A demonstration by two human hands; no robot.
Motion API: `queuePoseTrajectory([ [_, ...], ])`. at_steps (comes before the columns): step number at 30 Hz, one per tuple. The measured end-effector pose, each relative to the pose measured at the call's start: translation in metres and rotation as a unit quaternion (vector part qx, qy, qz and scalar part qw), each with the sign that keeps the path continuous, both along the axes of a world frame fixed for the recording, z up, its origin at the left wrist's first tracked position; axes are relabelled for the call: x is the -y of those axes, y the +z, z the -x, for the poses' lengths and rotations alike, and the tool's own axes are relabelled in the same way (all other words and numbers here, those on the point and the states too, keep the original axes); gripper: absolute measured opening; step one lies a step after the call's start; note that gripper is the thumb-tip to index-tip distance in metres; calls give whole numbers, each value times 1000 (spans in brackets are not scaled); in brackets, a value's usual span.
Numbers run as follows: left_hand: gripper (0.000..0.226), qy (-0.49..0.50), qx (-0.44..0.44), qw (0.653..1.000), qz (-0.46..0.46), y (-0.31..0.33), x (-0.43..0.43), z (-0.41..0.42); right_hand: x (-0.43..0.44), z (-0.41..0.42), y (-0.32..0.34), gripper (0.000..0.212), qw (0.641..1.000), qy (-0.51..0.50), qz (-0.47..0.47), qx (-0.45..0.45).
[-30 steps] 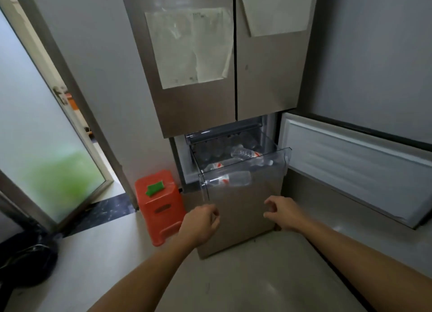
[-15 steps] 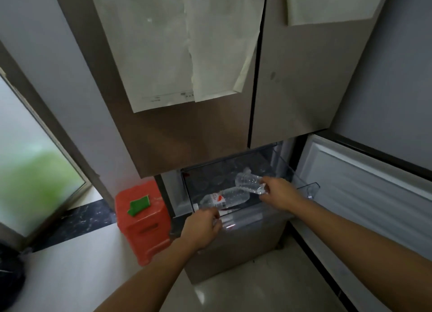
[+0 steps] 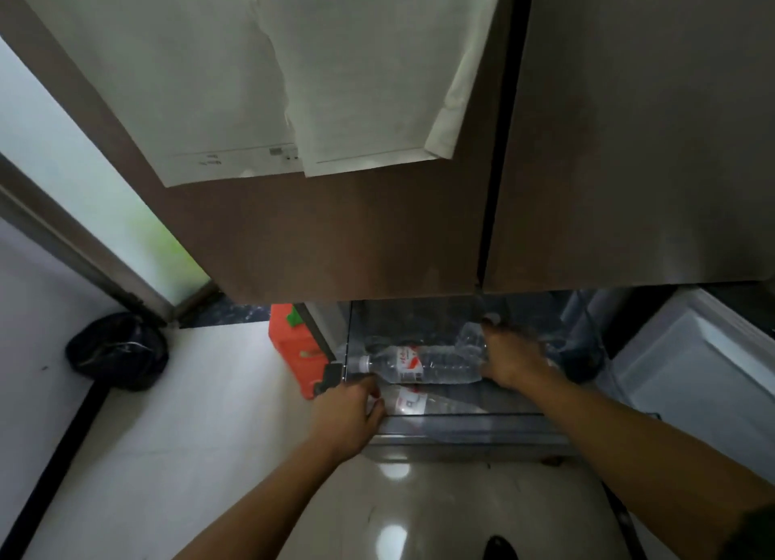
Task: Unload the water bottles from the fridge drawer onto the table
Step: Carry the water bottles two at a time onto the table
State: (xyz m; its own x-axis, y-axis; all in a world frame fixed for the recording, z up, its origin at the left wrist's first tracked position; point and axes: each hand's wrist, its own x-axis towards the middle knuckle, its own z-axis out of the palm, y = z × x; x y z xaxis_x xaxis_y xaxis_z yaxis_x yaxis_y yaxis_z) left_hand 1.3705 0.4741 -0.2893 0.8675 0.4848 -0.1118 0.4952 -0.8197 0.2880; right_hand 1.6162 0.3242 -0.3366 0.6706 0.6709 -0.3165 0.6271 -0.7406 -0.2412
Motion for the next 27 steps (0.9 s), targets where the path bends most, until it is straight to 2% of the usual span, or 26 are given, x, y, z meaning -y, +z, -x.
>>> queuePoseTrajectory([
  [2,19,23,12,1000,-11,3,7,0,1,-4,2,78,1000,20,-4,7],
  [6,18,45,20,999,1,7,11,2,9,6,31,70,998,45,-43,12],
  [8,17,54,20,998,6,9,12,4,14,16,47,75,997,39,-70,25],
  [10,16,60,19,998,8,11,14,6,20,30,68,81,993,11,-114,34],
  [12,15,72,25,996,36,13,17,10,29,47,87,78,980,-25,-199,-5],
  [16,12,87,41,991,97,10,25,22,50,79,113,70,926,-78,-361,-75],
  [19,10,119,81,976,163,13,34,31,59,104,129,67,843,-150,-498,-136],
  [21,22,177,163,931,274,28,44,34,62,117,141,62,776,-210,-562,-197],
  [24,40,286,241,811,449,55,55,35,61,133,150,50,690,-278,-580,-331],
  [26,52,323,262,744,523,70,55,38,58,142,148,46,653,-300,-563,-408],
  [27,53,326,280,724,540,75,55,41,55,146,146,44,642,-305,-551,-436],
])
